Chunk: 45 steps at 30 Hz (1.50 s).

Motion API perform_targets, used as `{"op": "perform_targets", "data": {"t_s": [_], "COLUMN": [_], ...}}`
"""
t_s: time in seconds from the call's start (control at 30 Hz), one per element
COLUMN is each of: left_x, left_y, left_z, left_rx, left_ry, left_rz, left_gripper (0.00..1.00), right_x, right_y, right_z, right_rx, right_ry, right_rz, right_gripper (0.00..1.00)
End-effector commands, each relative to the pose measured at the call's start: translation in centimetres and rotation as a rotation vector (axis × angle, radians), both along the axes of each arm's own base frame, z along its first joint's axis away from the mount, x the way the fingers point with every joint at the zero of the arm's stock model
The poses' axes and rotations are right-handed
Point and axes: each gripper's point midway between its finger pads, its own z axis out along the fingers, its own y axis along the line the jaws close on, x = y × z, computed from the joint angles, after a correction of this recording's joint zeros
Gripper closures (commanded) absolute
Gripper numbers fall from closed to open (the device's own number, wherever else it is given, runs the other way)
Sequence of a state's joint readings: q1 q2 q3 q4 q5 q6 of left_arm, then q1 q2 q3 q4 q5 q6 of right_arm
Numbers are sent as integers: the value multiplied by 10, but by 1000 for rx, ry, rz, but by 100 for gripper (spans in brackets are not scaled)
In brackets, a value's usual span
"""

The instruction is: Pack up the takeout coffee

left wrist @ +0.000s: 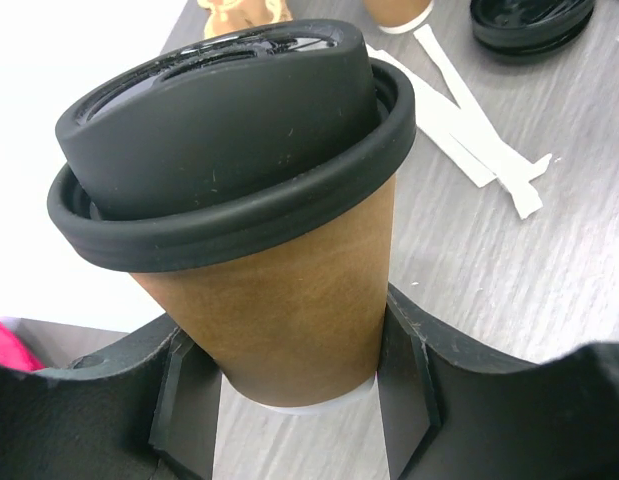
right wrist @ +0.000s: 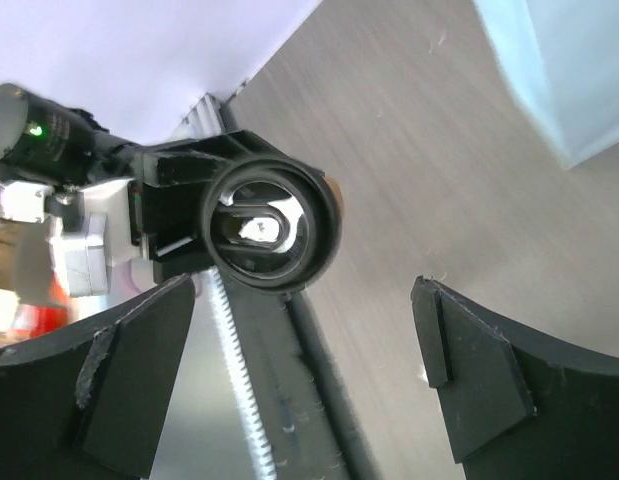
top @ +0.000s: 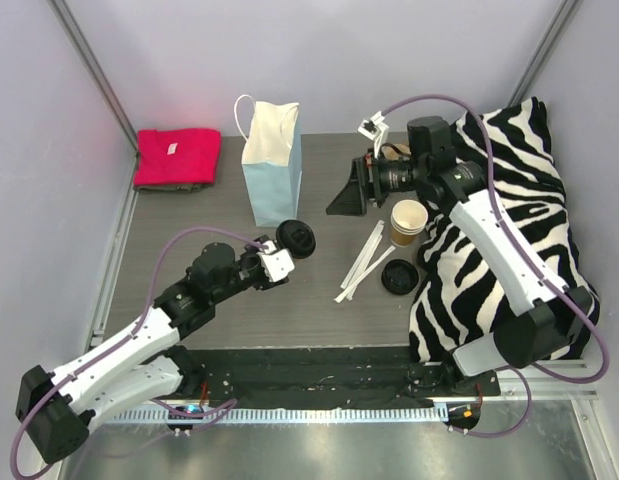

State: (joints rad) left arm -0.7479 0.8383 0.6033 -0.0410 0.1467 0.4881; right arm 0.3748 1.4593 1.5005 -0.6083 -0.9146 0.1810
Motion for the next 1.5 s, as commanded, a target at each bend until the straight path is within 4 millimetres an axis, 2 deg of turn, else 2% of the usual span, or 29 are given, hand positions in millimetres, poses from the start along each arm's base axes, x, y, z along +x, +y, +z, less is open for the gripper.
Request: {"op": "perform_targets", "data": {"t_s": [0.0, 0.03, 0.07, 0.23, 0.47, 0.8, 1.03, 1.17, 1.27, 1.47], "left_x": [7, 7, 8, 0, -1, 2, 4, 4, 5, 9], "left_y": [-9, -11, -12, -18, -20, -22, -23, -24, -24, -23], "left_z": [35, 35, 37, 39, 39, 31, 36, 34, 33, 34], "left_rx": [-38, -38, -41, -45, -41, -19, -31, -30, -29, -39], "left_ry": [-196, -198, -199, -214, -215, -212, -210, -204, -202, -194], "left_rz": [-43, -45, -46, -74, -83, -86, -78, -81, -73, -49], "left_gripper": [65, 66, 66, 67, 67, 67, 68, 68, 68, 69], "right_x": [-30, -27, -33, -21, -38, -60, -48, -47, -50, -54], "right_y": [22, 22, 28, 29, 44, 54, 56, 59, 61, 63], "right_z": [20, 16, 14, 7, -1, 12, -5, -5, -6, -16], "right_rx": [-120, -172, -185, -243, -228, -146, -221, -231, -236, -257], "right_ry": [-282, -316, -334, -357, -328, -297, -318, -334, -342, -338], "right_rz": [125, 97, 118, 77, 152, 254, 196, 195, 201, 215], "right_gripper": [0, 0, 0, 0, 0, 0, 0, 1, 6, 10]}}
